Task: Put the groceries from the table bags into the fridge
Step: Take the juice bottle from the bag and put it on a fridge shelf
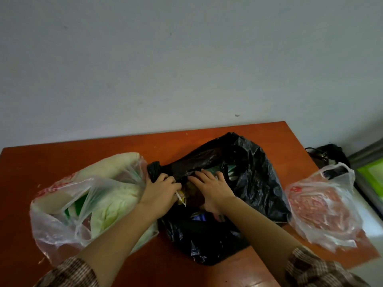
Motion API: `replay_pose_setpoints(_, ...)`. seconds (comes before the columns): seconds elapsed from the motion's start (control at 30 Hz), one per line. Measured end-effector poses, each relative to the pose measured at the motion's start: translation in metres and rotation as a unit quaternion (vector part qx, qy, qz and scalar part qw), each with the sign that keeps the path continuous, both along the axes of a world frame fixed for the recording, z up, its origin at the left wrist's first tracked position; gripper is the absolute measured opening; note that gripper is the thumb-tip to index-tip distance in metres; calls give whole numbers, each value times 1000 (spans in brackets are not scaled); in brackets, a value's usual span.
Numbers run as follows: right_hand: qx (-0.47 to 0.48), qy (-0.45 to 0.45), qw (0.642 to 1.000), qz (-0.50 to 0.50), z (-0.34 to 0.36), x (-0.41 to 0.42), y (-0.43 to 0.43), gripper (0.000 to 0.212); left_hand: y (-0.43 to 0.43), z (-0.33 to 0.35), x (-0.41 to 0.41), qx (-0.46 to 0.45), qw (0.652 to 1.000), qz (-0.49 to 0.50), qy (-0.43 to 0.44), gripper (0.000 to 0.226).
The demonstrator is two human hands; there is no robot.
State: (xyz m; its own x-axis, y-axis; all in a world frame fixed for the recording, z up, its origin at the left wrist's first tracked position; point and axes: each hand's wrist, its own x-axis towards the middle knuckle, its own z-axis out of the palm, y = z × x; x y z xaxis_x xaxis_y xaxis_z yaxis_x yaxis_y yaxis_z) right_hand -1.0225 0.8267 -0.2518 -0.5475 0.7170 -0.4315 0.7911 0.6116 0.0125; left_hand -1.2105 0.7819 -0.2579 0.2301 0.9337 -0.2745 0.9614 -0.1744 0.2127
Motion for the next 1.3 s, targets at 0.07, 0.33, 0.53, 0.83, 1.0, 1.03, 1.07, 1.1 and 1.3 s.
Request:
replay_pose_setpoints(0.07,16,31,999,-6,7,8,2,95,0,15,6,4,999,26,-41,13)
replay_pose_setpoints(0.33,1,276,944,-179,77,48,5,110,27,123,49,121,950,101,-269,22)
replay_pose_setpoints(0.53,-35,430,848,-307,106,80,-7,93,62,168,117,163,945,53,-278,17)
replay_pose_setpoints(0.83,-93,534,768,-340,118,110,-20,35,53,113,121,-11,857,72,-510,38)
replay_pose_setpoints(1.0,-100,544,720,-420,136,93,-15,54,36,86,104,-98,749,126,-643,45)
replay_pose_setpoints(1.03,-99,546,707,-439,136,89,-14,56,32,83,103,-108,760,113,-631,57)
replay_pose_setpoints(1.07,-96,558,686,-458,136,85,-12,46,28,80,102,-110,772,99,-618,68)
replay_pose_setpoints(1.1,-91,561,673,-474,136,81,-11,34,26,75,102,-107,784,90,-604,81)
replay_pose_setpoints(1.3,-83,525,649,-544,142,75,-11,40,11,54,98,-228,717,164,-638,83)
